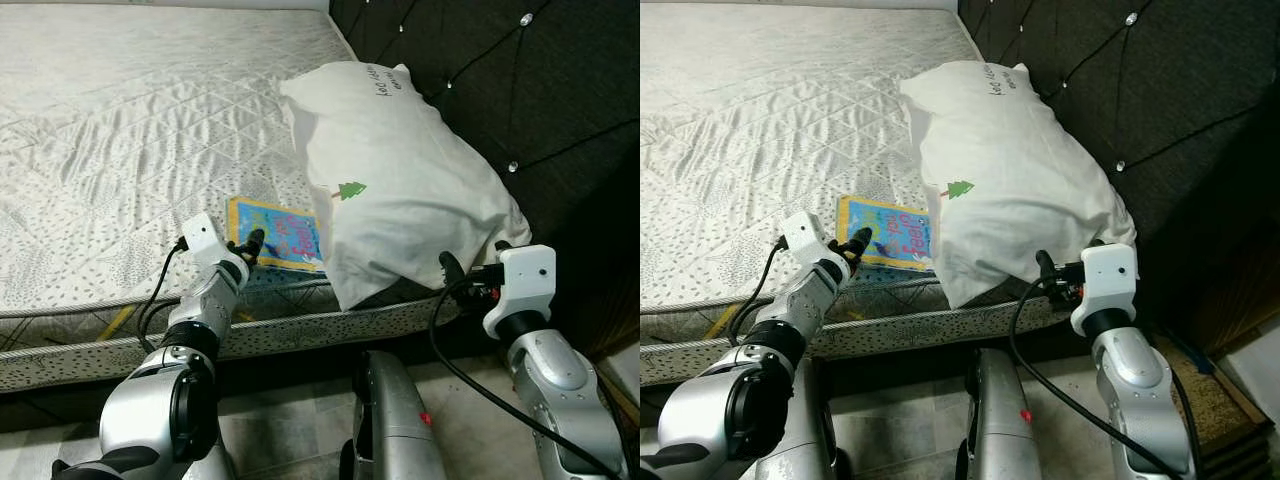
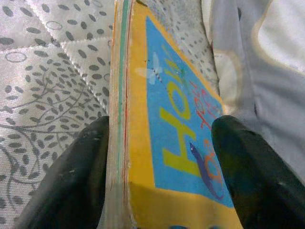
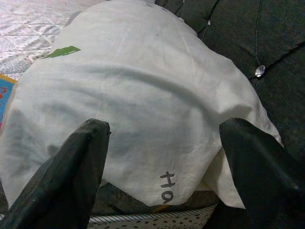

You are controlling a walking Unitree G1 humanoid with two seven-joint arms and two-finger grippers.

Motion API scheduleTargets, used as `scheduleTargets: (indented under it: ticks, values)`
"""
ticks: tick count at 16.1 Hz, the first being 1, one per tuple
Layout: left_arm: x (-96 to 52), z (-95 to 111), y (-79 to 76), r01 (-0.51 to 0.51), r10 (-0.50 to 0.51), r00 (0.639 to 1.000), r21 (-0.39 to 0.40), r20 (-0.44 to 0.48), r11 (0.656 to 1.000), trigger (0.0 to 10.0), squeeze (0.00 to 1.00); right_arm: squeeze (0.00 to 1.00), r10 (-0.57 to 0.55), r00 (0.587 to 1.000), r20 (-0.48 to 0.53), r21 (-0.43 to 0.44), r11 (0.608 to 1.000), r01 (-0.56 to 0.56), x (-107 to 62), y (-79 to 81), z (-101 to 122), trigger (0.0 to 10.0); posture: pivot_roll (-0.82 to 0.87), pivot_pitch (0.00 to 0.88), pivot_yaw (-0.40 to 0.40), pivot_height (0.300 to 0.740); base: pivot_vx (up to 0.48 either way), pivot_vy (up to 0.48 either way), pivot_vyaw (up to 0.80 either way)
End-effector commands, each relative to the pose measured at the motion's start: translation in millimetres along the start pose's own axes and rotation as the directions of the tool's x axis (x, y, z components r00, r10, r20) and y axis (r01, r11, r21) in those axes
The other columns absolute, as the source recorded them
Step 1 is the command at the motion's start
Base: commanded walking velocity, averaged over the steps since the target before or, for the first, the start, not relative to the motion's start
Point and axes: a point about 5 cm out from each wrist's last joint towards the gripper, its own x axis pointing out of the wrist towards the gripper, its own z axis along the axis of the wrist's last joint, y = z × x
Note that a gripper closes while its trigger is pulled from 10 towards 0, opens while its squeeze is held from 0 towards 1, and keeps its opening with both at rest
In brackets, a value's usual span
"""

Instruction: Clean up the room

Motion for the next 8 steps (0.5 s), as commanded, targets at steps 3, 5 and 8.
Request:
scheduleTargets:
  ticks: [3, 5, 8]
  values:
    - [0.2, 0.6, 4.6, -0.058, 0.062, 0.998, 0.105, -0.032, 0.993, 10.0, 1.0, 0.0, -0.001, 1.0, 0.016, 0.008, 1.0, 0.001, 4.4, 0.5, 2.5, 10.0, -0.18, 0.0, -0.071, 0.517, 0.0, 0.0, 0.0]
    - [-0.2, 5.4, 11.5, -0.109, 0.117, 0.993, 0.196, -0.028, 0.974, 10.0, 1.0, 0.0, 0.004, 1.0, 0.021, 0.013, 1.0, -0.004, 6.1, 1.4, 2.4, 10.0, -0.18, 0.0, -0.067, 0.517, 0.0, 0.0, 0.0]
    - [-0.2, 8.5, 15.0, -0.131, 0.146, 0.988, 0.258, -0.042, 0.957, 10.0, 1.0, 0.0, 0.011, 1.0, 0.026, 0.021, 1.0, -0.011, 8.3, 3.2, 2.3, 10.0, -0.17, 0.0, -0.059, 0.517, 0.0, 0.0, 0.0]
